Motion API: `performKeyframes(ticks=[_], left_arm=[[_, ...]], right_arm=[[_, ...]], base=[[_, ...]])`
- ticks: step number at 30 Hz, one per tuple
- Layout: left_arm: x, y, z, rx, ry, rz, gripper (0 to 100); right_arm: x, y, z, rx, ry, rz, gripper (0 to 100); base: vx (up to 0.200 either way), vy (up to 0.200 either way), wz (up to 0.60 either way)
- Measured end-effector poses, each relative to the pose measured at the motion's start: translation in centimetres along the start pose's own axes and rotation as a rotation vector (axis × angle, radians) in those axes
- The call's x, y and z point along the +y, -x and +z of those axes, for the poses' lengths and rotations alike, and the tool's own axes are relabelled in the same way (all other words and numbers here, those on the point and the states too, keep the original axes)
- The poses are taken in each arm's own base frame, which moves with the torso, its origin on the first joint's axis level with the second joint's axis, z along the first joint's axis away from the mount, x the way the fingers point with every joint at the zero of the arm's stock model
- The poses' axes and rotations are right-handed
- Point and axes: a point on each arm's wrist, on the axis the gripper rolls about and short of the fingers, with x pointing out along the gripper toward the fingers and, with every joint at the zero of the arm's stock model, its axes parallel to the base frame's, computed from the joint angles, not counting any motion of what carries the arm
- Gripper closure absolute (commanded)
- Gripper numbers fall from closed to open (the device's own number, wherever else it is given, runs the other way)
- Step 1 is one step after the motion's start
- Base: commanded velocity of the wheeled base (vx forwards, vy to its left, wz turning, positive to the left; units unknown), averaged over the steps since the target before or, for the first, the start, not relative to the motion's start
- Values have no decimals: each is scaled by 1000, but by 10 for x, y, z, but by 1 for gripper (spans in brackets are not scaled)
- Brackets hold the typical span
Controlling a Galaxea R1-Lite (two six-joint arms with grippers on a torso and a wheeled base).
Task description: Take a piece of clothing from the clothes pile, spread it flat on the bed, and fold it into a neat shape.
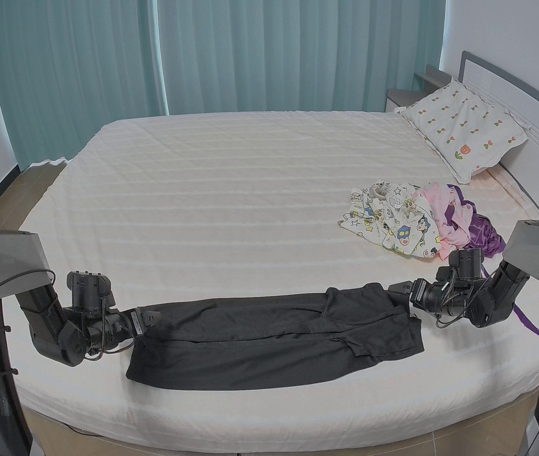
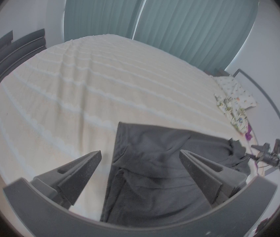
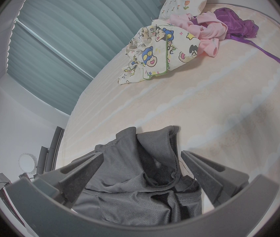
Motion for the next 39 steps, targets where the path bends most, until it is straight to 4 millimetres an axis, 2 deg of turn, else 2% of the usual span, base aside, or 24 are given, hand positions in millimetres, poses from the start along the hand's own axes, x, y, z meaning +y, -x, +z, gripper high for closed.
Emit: performKeyframes(ticks=[5, 11, 15, 23, 27, 32, 39], left_arm=[[7, -13, -17, 52, -78, 77, 0], [25, -32, -22, 55, -116, 230, 0], [35, -35, -24, 77, -113, 279, 0], [40, -18, -5, 29, -81, 288, 0], [35, -4, 4, 31, -75, 253, 0], [19, 11, 10, 88, -50, 142, 0], [7, 13, 18, 113, -44, 53, 0]], right_arm=[[-1, -1, -3, 3, 1, -2, 0], [-2, -3, -5, 8, -1, -5, 0], [-2, -3, -6, 11, -1, -5, 0], [-1, -3, -10, 22, 5, -5, 0], [0, -3, -11, 25, 7, -5, 0], [0, -3, -11, 26, 8, -4, 0], [0, -3, -11, 25, 9, -4, 0]], base=[[0, 0, 0], [0, 0, 0], [0, 0, 0], [0, 0, 0], [0, 0, 0], [0, 0, 0], [0, 0, 0]])
